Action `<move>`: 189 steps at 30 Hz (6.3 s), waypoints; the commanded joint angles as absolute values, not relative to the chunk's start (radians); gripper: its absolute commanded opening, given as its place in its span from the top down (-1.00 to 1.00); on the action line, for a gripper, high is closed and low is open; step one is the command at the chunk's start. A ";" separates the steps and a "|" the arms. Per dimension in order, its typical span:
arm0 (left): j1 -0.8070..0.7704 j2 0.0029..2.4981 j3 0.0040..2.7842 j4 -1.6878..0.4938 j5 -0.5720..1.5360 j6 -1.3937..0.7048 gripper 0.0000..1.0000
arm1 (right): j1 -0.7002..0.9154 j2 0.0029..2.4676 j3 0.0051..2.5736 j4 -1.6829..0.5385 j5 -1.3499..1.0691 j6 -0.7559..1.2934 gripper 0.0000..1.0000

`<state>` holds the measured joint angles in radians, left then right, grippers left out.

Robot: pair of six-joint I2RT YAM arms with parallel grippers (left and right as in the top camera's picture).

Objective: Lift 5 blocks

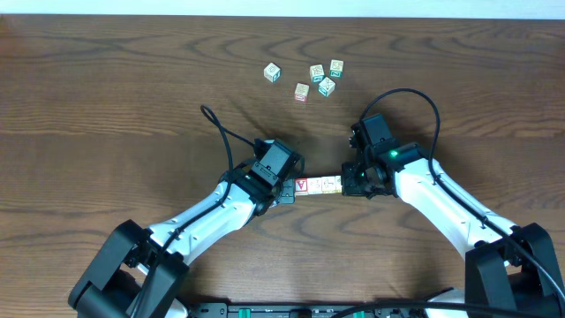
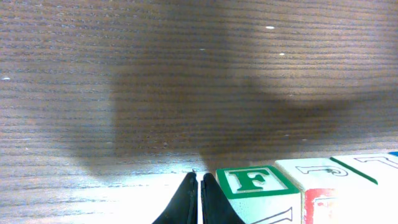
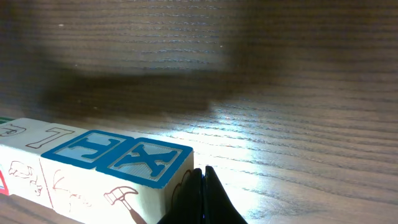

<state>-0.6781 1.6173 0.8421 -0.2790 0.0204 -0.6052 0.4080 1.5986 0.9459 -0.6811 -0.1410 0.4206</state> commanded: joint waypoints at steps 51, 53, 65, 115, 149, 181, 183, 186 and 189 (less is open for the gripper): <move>-0.741 1.507 0.891 -0.192 0.262 -0.622 0.86 | 0.472 1.559 1.033 -0.733 -0.513 0.388 0.97; -0.741 1.506 0.891 -0.192 0.262 -0.622 0.86 | 0.472 1.559 1.044 -0.742 -0.513 0.386 0.98; -0.741 1.487 0.894 -0.192 0.262 -0.619 0.86 | 0.473 1.559 1.063 -0.757 -0.502 0.384 0.97; -0.741 1.447 0.902 -0.200 0.262 -0.596 0.86 | 0.473 1.559 1.126 -0.819 -0.503 0.377 0.97; -0.741 1.365 0.915 -0.199 0.262 -0.596 0.86 | 0.473 1.488 1.148 -0.854 -0.506 0.377 0.98; -0.741 1.325 0.915 -0.200 0.262 -0.600 0.86 | 0.473 1.481 1.177 -0.880 -0.506 0.414 0.97; -0.741 1.320 0.915 -0.200 0.262 -0.600 0.85 | 0.473 1.481 1.177 -0.880 -0.506 0.414 0.97; -0.741 1.318 0.915 -0.200 0.262 -0.600 0.86 | 0.473 1.478 1.178 -0.880 -0.506 0.414 0.97; -0.741 1.318 0.915 -0.200 0.263 -0.600 0.86 | 0.473 1.473 1.179 -0.880 -0.506 0.414 0.98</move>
<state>-0.6777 1.3434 0.8421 -0.2687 -0.0116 -0.5945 0.4080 1.4956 1.1271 -0.9215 -0.1085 0.4221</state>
